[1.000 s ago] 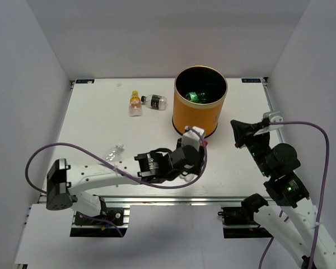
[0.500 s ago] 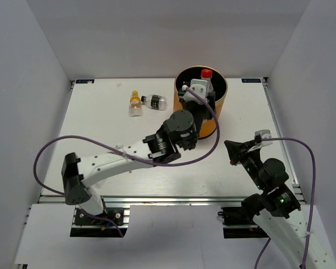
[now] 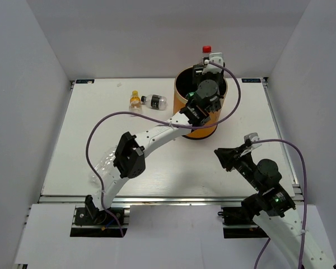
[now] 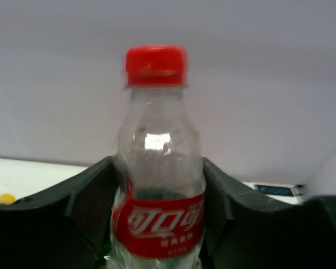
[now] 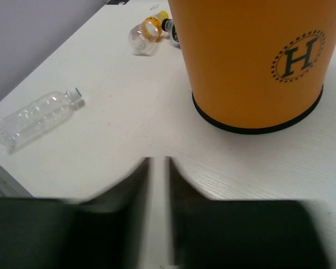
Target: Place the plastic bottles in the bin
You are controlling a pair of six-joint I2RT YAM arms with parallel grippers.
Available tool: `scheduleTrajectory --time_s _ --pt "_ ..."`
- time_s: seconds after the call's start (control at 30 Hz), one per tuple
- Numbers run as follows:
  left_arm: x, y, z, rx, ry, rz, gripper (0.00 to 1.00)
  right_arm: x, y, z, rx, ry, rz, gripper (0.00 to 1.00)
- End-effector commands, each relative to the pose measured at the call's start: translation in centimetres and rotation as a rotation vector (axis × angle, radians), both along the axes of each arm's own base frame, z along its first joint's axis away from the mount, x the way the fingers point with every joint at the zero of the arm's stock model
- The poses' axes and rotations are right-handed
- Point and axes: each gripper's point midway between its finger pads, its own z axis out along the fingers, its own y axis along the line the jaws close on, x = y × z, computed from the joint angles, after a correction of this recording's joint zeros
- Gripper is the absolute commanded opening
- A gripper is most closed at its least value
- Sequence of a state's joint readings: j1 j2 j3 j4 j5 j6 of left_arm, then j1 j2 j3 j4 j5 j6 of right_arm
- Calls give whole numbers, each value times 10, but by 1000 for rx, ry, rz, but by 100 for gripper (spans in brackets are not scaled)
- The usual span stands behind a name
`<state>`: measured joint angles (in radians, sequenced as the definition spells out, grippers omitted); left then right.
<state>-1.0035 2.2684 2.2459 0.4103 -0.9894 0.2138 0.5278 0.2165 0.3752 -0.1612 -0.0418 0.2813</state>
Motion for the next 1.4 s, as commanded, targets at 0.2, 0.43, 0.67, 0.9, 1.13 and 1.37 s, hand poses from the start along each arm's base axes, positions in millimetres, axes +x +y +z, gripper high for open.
scheduleTrajectory --time_s 0.2,0.43,0.67,0.9,1.13,1.37 --pt "19 32 0 21 103 -28 99 -5 11 5 8 -42 72 90" --pt "-52 71 30 82 227 -172 99 -7 29 -5 -25 -12 181 90" --pt "-138 254 -39 92 435 32 86 -5 29 -8 -30 5 174 79" --pt "-166 327 -115 205 716 208 75 -6 41 -20 -54 76 237 9" --pt "-169 352 -223 370 1111 217 97 -7 38 -13 -45 64 227 60" --pt "-181 377 -271 390 1296 224 100 -10 38 -12 -31 49 229 66"
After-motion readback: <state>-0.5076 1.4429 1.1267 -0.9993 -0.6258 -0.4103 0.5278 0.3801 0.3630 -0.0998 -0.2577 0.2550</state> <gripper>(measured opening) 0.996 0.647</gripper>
